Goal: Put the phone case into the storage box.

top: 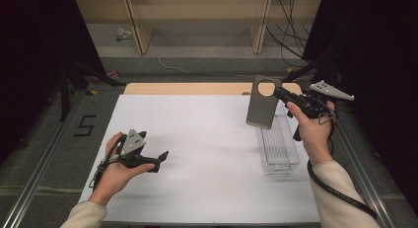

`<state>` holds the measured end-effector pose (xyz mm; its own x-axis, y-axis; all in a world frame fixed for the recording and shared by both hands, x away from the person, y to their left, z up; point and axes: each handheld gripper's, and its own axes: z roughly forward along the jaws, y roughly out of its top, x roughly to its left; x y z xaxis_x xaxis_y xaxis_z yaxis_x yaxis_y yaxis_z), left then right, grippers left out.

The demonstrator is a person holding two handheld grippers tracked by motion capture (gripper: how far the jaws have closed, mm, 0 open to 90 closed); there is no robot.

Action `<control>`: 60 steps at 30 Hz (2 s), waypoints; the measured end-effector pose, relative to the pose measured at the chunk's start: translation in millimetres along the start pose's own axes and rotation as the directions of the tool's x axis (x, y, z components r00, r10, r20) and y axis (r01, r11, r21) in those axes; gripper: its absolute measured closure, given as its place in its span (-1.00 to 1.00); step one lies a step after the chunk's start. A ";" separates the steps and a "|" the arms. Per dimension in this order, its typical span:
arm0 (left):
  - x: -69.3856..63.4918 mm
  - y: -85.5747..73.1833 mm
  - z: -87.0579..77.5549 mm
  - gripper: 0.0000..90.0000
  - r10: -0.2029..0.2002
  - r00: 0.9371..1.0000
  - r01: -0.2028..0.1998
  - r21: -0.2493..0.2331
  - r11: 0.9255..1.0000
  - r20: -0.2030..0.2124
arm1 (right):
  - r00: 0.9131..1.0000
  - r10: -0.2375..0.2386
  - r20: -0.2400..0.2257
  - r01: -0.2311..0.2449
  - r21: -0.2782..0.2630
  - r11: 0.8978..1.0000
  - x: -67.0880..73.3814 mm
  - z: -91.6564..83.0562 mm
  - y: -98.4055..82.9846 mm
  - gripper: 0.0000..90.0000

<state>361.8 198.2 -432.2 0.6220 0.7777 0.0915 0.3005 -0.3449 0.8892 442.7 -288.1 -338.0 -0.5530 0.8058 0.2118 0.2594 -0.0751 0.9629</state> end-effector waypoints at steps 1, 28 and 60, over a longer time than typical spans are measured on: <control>-0.1 0.0 0.0 -0.98 0.000 1.000 0.000 0.000 1.000 0.000 | 1.000 -0.001 0.000 0.001 0.000 1.000 -0.2 -0.1 0.0 0.83; 0.5 -0.2 -0.2 -0.97 -0.003 1.000 0.003 -0.001 1.000 0.000 | 1.000 -0.003 0.021 0.003 -0.008 1.000 -5.3 -4.8 3.2 0.83; 1.1 -0.1 -0.6 -0.97 -0.006 1.000 0.006 -0.003 1.000 -0.001 | 0.999 -0.009 0.045 0.010 -0.013 1.000 -10.0 -8.7 5.3 0.83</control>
<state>362.0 199.3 -431.9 0.6193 0.7803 0.0869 0.3020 -0.3389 0.8910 442.7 -301.7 -333.6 -0.5193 0.8320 0.1952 0.2433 -0.0750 0.9670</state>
